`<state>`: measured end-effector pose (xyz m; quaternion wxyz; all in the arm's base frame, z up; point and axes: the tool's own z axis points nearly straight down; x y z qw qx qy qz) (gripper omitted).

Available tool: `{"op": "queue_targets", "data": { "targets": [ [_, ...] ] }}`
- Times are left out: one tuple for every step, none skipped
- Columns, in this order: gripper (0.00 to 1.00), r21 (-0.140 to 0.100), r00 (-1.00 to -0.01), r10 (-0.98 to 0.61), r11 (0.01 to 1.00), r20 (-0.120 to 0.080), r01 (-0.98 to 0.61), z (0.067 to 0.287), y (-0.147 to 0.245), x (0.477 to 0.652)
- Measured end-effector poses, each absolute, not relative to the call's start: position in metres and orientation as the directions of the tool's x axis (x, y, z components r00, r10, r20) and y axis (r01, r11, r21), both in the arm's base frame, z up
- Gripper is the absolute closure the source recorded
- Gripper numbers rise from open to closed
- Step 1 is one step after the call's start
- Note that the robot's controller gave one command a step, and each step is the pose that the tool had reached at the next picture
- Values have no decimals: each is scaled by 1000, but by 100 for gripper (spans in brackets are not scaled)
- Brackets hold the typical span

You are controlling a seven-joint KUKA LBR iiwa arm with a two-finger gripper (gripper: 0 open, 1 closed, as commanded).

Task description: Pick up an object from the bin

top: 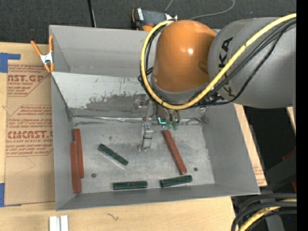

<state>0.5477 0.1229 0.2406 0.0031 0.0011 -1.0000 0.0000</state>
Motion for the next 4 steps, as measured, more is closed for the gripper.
{"op": "queue_targets", "data": {
  "targets": [
    [0, -1, -992, 125, 992, 7, 125, 65, 173, 536],
    [0, 1, -973, 230, 973, -1, 230, 101, 159, 530],
    [0, -1, -913, 409, 913, 2, 409, 99, 157, 514],
    [0, -2, -835, 550, 835, 3, 550, 69, 153, 509]
  ]
}}
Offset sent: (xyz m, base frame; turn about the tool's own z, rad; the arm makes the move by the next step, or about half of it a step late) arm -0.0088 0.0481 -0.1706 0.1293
